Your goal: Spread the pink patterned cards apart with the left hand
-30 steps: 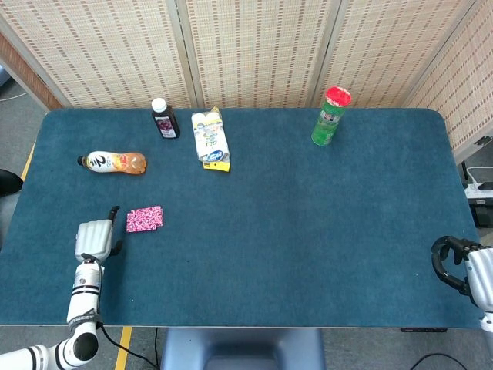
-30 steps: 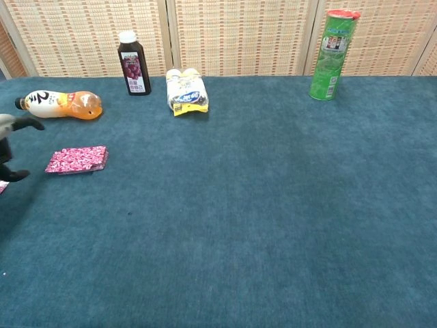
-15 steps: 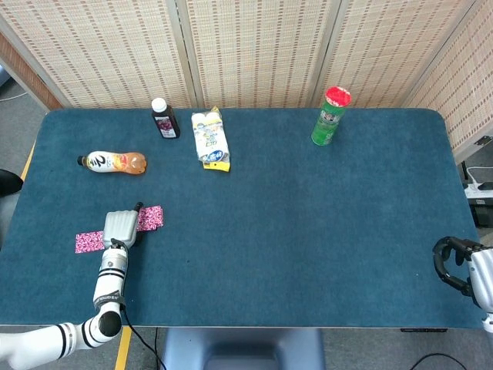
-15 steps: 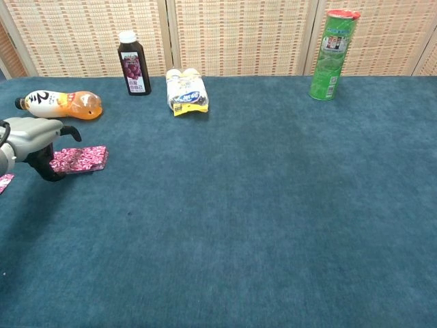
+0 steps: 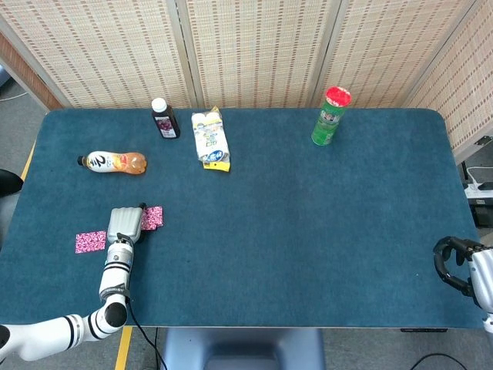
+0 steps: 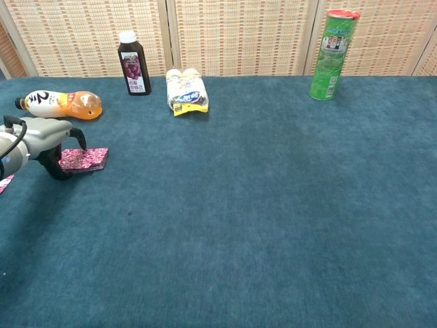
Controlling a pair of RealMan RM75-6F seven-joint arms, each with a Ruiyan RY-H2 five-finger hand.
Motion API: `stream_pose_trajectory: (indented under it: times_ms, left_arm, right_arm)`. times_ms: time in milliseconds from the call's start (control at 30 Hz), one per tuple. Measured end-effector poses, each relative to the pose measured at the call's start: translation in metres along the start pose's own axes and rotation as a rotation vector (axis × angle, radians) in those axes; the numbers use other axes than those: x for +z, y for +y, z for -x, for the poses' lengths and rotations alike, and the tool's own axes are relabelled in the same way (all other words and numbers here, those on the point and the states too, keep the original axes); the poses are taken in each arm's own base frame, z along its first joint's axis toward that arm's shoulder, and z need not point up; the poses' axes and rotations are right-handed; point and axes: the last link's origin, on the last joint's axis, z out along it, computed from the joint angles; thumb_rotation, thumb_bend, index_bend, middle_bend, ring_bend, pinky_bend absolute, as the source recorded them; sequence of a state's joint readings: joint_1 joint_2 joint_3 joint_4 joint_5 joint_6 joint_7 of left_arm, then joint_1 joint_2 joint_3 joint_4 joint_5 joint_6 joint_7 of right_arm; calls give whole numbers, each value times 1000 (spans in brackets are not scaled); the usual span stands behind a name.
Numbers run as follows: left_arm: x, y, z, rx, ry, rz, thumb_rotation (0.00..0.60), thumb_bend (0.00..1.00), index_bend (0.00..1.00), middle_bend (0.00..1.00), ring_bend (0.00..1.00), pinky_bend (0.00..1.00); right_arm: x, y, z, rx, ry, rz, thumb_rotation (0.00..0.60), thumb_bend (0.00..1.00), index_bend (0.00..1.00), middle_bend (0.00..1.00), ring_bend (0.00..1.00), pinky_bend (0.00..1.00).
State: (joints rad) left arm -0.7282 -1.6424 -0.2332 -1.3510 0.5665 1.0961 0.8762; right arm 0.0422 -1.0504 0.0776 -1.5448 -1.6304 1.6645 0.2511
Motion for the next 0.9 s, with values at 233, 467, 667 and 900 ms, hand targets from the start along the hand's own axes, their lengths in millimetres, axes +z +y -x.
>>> stream_pose_trajectory:
  times_ms: [233,467,667,900]
  left_arm:
    - [2,3,-3,10,-3,1,600,317,247,1000,1000,1000]
    - [-1,6,-7,3,2,11,600,320,247,1000,1000,1000]
    - [-2,10,-13,1,8,24,600,318,242,1000,1000,1000]
    - [0,12,-11,21,-10,29,600,320,140,1000,1000,1000]
  right_arm:
    - [0,0,0,1,-1,-1,600,527,753,655,695,988]
    - [0,0,0,1,-3,-2,600,527,753,655,695,989]
    - [0,0,1,0,-7,-1,600,527,753,654,695,989]
    - [1,0,0,2,-4,1,600,527,753,655,695,989]
